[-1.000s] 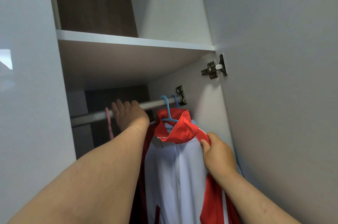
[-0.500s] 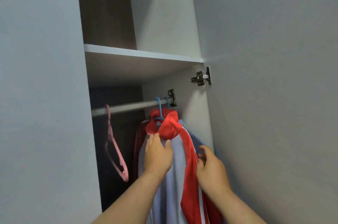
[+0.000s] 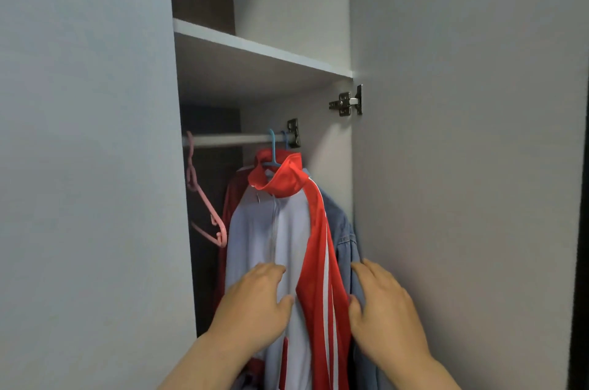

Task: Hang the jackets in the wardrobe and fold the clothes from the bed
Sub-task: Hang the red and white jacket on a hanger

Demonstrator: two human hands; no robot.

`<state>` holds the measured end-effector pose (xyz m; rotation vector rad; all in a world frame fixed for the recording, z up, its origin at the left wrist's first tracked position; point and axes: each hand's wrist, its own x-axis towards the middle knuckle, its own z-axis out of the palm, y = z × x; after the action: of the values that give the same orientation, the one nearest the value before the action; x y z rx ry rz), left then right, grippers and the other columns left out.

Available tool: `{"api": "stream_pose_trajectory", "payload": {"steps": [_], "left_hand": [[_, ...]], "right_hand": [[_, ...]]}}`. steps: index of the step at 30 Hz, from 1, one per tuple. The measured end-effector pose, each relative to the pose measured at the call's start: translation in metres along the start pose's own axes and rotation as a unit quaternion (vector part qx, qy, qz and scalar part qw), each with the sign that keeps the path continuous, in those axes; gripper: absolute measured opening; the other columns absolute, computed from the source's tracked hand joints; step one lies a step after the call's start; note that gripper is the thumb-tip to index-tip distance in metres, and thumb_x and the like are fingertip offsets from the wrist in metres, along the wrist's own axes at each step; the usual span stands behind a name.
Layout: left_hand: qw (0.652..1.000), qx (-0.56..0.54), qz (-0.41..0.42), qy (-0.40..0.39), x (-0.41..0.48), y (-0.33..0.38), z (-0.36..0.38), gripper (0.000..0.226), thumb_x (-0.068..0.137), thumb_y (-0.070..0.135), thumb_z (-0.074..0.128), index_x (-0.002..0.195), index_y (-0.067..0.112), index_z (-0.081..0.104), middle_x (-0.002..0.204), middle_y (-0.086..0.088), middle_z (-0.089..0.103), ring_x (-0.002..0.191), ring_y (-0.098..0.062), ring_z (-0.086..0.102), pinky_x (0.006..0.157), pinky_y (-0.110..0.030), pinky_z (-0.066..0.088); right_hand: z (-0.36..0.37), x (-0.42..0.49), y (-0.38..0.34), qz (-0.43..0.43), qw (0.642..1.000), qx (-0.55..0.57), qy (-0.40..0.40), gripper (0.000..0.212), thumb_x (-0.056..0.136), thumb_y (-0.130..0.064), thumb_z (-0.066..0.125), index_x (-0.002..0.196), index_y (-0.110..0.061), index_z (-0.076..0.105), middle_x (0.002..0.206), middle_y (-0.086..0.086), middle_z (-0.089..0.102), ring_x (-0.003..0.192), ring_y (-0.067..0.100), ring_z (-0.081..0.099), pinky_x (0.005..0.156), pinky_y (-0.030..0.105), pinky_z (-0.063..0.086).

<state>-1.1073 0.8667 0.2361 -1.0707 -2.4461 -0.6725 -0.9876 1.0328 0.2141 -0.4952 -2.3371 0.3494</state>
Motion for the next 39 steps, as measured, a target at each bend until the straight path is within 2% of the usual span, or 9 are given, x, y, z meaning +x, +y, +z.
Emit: {"api": "stream_pose_trajectory", "payload": {"steps": [13, 16, 19, 22, 26, 30, 34, 36, 39], "left_hand": [[0.998, -0.051, 0.031, 0.012, 0.030, -0.015, 0.063, 0.046, 0.083, 0.032, 0.070, 0.127, 0.028, 0.059, 0.128, 0.017, 0.059, 0.122, -0.010, 0.057, 0.095, -0.027, 0.047], [0.996, -0.070, 0.041, 0.025, 0.042, -0.012, 0.068, 0.042, 0.051, 0.024, 0.079, 0.091, 0.015, 0.078, 0.091, 0.000, 0.076, 0.081, -0.021, 0.075, 0.057, -0.040, 0.058], [0.997, -0.064, 0.023, -0.047, 0.057, 0.003, 0.048, 0.043, 0.057, 0.039, 0.055, 0.077, 0.009, 0.079, 0.071, -0.006, 0.074, 0.055, -0.018, 0.071, 0.041, -0.032, 0.052], [0.995, -0.053, 0.021, -0.077, 0.075, 0.022, 0.020, 0.050, 0.062, 0.043, 0.051, 0.077, 0.005, 0.079, 0.072, -0.009, 0.074, 0.055, -0.020, 0.070, 0.045, -0.033, 0.055], [0.988, -0.055, 0.032, -0.142, 0.100, 0.055, -0.022, 0.062, 0.027, 0.022, 0.097, 0.083, 0.002, 0.078, 0.079, -0.010, 0.075, 0.063, -0.026, 0.073, 0.046, -0.032, 0.054], [0.981, -0.042, 0.063, -0.177, 0.132, 0.077, -0.062, 0.071, 0.013, 0.021, 0.097, 0.079, 0.003, 0.077, 0.079, -0.011, 0.075, 0.069, -0.030, 0.073, 0.046, -0.035, 0.056], [0.977, -0.061, 0.083, -0.184, 0.151, 0.098, -0.100, 0.065, 0.033, 0.030, 0.096, 0.090, 0.009, 0.074, 0.090, -0.008, 0.074, 0.081, -0.027, 0.073, 0.067, -0.032, 0.060], [0.969, -0.067, 0.059, -0.233, 0.156, 0.112, -0.122, 0.057, 0.071, 0.044, 0.076, 0.120, 0.018, 0.061, 0.126, -0.002, 0.064, 0.118, -0.021, 0.060, 0.098, -0.029, 0.048], [0.976, -0.096, 0.081, -0.179, 0.161, 0.122, -0.140, 0.046, 0.092, 0.046, 0.049, 0.133, 0.026, 0.044, 0.140, 0.006, 0.050, 0.131, -0.015, 0.044, 0.106, -0.028, 0.034]], "right_hand": [[0.048, 0.020, 0.011, 0.073, 0.996, 0.007, 0.042, 0.059, 0.086, -0.025, 0.068, 0.142, -0.026, 0.049, 0.152, -0.006, 0.040, 0.142, 0.012, 0.034, 0.114, 0.027, 0.026], [0.047, 0.029, 0.002, 0.136, 0.990, 0.028, 0.037, 0.058, 0.079, -0.017, 0.075, 0.134, -0.023, 0.057, 0.147, -0.008, 0.046, 0.138, 0.014, 0.043, 0.110, 0.030, 0.033], [0.030, 0.047, -0.016, 0.172, 0.985, 0.021, 0.017, 0.061, 0.066, -0.008, 0.085, 0.124, -0.019, 0.067, 0.138, -0.002, 0.057, 0.129, 0.021, 0.053, 0.101, 0.040, 0.043], [-0.003, 0.067, -0.032, 0.189, 0.982, -0.006, 0.008, 0.066, 0.059, -0.004, 0.089, 0.121, -0.014, 0.069, 0.130, 0.004, 0.064, 0.122, 0.027, 0.059, 0.095, 0.043, 0.043], [-0.060, 0.094, -0.051, 0.227, 0.973, -0.030, -0.031, 0.063, 0.070, -0.009, 0.083, 0.129, -0.015, 0.063, 0.138, 0.002, 0.058, 0.128, 0.021, 0.054, 0.103, 0.035, 0.042], [-0.112, 0.113, -0.071, 0.232, 0.966, -0.098, -0.052, 0.068, 0.047, -0.007, 0.094, 0.112, -0.006, 0.073, 0.117, 0.012, 0.070, 0.100, 0.032, 0.071, 0.075, 0.050, 0.057], [-0.161, 0.117, -0.093, 0.232, 0.963, -0.122, -0.063, 0.068, 0.051, -0.013, 0.094, 0.115, -0.012, 0.072, 0.122, 0.007, 0.069, 0.105, 0.029, 0.070, 0.078, 0.044, 0.058], [-0.186, 0.118, -0.106, 0.252, 0.962, -0.090, -0.053, 0.061, 0.070, -0.018, 0.084, 0.128, -0.021, 0.064, 0.137, -0.003, 0.058, 0.125, 0.018, 0.058, 0.100, 0.028, 0.045], [-0.223, 0.112, -0.122, 0.276, 0.959, -0.066, -0.025, 0.057, 0.081, -0.022, 0.075, 0.135, -0.025, 0.056, 0.143, -0.007, 0.053, 0.135, 0.010, 0.047, 0.104, 0.011, 0.026]]}}
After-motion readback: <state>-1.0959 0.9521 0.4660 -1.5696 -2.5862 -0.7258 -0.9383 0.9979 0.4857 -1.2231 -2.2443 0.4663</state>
